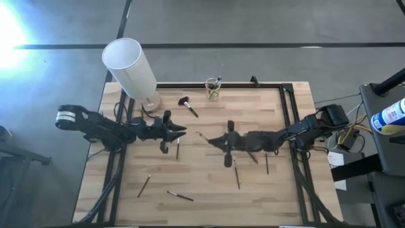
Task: Put items in baskets/containers
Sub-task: Put the lash brush into the gold container
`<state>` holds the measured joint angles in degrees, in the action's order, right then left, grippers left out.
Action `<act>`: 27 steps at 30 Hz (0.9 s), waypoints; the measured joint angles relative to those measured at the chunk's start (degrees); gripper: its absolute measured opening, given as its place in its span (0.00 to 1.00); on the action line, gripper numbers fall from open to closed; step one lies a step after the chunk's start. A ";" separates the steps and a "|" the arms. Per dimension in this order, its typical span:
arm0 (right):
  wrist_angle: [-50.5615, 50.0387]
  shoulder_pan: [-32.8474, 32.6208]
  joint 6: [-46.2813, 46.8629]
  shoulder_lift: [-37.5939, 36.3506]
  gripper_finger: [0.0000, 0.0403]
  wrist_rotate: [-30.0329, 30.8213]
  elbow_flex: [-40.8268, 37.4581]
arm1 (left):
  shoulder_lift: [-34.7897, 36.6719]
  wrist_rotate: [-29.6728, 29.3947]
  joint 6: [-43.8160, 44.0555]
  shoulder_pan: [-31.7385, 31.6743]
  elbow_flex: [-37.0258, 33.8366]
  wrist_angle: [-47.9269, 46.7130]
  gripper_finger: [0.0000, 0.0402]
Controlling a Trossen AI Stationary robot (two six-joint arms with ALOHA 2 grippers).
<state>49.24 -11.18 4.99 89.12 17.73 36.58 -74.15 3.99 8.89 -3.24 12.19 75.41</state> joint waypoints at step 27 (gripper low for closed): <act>5.06 2.26 -7.63 9.38 0.03 -4.52 10.69 | 0.02 -3.64 -7.61 9.13 10.53 -8.41 0.21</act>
<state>54.30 -8.93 -2.63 98.50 13.21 47.27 -74.13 0.35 1.28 5.89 22.72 67.00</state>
